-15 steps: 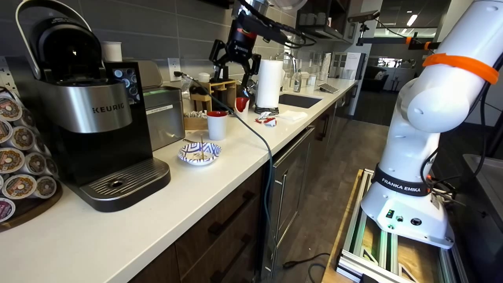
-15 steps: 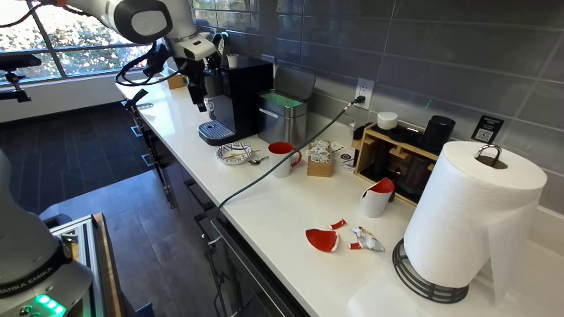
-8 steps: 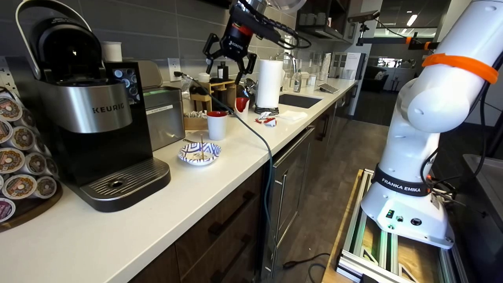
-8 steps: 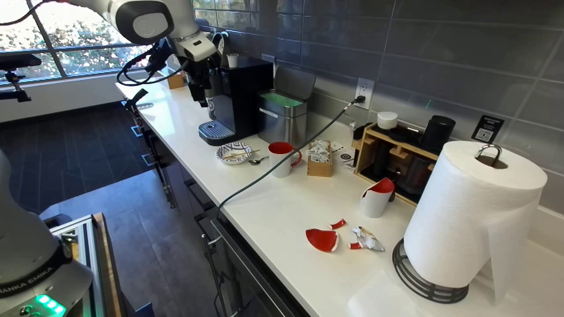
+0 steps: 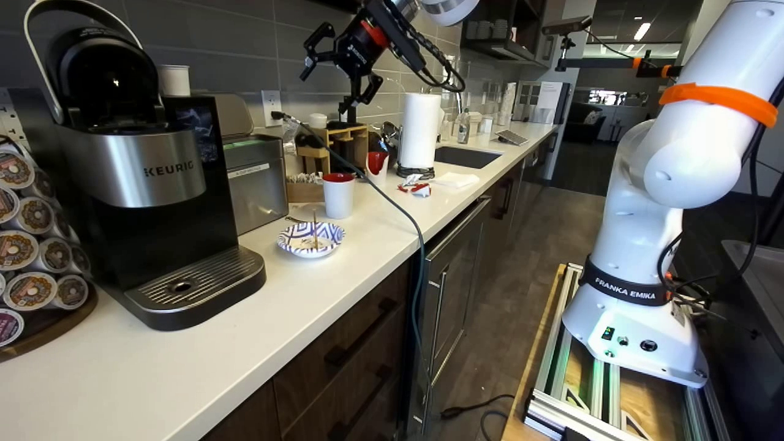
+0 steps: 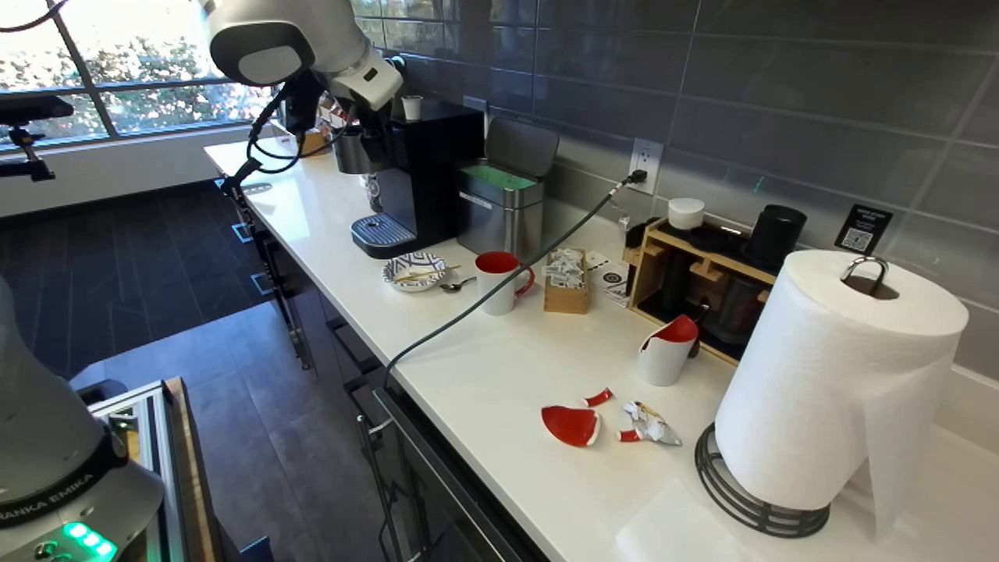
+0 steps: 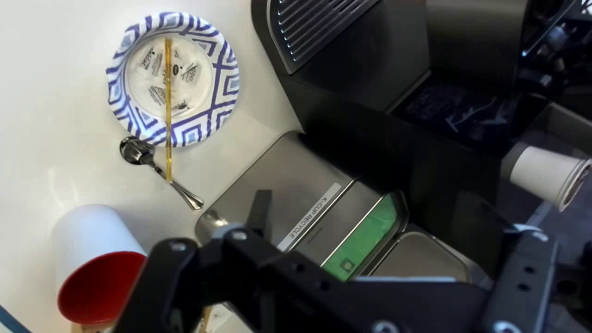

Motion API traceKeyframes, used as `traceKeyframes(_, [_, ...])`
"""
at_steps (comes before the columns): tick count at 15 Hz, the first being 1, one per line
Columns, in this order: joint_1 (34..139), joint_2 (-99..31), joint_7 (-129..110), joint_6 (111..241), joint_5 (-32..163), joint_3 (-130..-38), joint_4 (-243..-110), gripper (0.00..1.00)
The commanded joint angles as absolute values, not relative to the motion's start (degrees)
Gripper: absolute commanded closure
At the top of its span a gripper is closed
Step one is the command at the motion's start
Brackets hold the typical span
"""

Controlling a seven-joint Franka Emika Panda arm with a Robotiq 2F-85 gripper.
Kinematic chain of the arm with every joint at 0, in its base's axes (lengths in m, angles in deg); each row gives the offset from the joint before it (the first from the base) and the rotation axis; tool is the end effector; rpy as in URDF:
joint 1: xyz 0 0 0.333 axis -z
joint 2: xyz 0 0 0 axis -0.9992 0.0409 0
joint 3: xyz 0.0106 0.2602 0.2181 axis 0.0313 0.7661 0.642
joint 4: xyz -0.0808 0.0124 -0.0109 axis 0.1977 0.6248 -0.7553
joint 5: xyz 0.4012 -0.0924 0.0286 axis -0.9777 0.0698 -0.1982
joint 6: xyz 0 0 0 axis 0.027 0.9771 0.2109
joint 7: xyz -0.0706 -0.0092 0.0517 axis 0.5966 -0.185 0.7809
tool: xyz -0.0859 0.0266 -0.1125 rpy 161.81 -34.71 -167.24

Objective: Close the lid of the coffee making machine

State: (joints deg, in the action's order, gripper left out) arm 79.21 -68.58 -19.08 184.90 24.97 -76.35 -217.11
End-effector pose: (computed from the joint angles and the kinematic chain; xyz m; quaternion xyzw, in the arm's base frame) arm 0.5065 0.1207 0.5070 -0.9137 0.2225 -0.1766 0.2906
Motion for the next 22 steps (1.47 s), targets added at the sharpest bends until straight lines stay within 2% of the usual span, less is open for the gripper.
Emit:
traceKeyframes(1, [76.4, -68.0, -5.7, 185.5, 20.8, -77.7, -216.5, 0.00])
traceKeyframes(3, [76.6, -66.8, -4.3, 188.9, 20.8, -76.5, -215.0, 0.00])
traceKeyframes(9, [77.9, -66.7, -7.8, 187.4, 22.9, -75.9, -214.3, 0.00])
traceKeyframes(13, [71.9, -61.8, 8.4, 205.2, 6.8, -77.9, -211.5, 0.00])
traceKeyframes(15, [66.6, -60.3, 17.3, 209.7, -2.1, -80.6, -208.1, 0.00])
traceKeyframes(22, [56.7, -56.1, 46.8, 202.1, -17.2, -90.0, -194.9, 0.00])
